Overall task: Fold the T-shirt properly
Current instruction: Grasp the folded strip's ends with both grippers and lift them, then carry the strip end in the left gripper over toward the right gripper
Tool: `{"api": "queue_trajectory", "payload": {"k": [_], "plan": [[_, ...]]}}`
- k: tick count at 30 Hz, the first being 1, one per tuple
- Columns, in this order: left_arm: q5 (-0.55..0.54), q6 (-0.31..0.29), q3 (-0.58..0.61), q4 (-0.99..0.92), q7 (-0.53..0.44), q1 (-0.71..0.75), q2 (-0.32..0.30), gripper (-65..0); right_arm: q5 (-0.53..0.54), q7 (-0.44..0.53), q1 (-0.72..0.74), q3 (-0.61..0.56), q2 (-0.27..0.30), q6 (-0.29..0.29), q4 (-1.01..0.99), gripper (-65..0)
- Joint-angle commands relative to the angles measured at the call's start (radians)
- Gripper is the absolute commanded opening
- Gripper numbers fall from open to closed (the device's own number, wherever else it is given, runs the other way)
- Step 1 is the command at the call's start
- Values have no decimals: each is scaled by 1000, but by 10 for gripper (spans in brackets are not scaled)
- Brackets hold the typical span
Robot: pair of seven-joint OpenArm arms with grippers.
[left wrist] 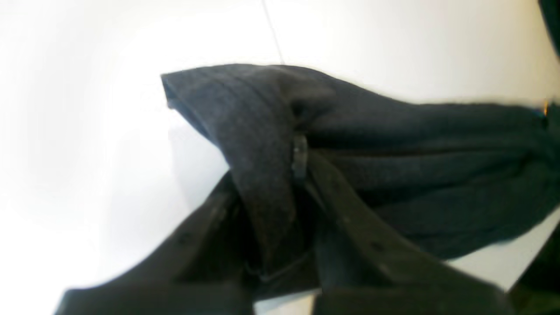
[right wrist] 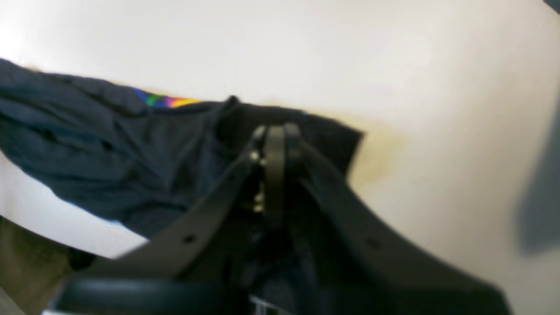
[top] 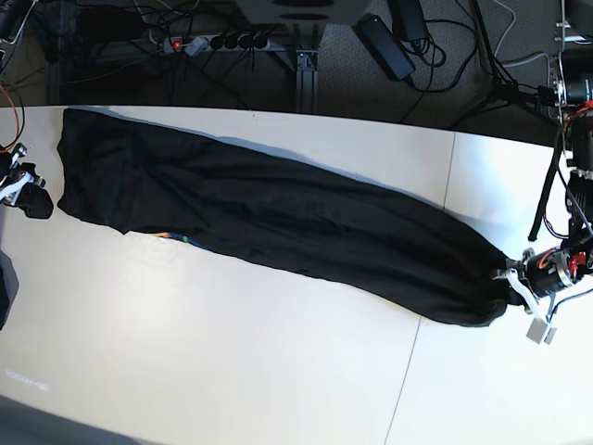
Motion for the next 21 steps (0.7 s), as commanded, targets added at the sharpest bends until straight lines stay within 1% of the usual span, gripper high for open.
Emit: {"api": "queue_trajectory", "payload": {"k": [1, 4, 6, 9, 11, 14, 17, 21], "plan": [[-11, 9, -6, -13, -19, -50, -21, -650, 15, 15, 10, 11, 24, 76, 15, -650], [-11, 9, -6, -76, -16, -122, -26, -650, 12, 15, 10, 11, 24, 76, 15, -650], [-21, 9, -6, -76, 26, -150, -25, -650, 11, 15, 10, 11, 24, 76, 15, -650], [-121, 9, -6, -24, 107, -159, -25, -650, -14, 15, 10, 11, 24, 76, 15, -650], [-163, 9, -6, 60, 150, -142, -21, -650, -24, 15, 10, 11, 24, 76, 14, -650], [-158, 9, -6, 242, 156, -84, -8, -650, -30, 17, 10, 11, 24, 76, 10, -650], [-116, 9, 10, 447, 155, -8, 14, -650, -31, 42, 10, 11, 24, 76, 10, -650], [-3, 9, 118, 659, 123, 81, 43, -650, -45, 45, 10, 11, 24, 76, 10, -650]]}}
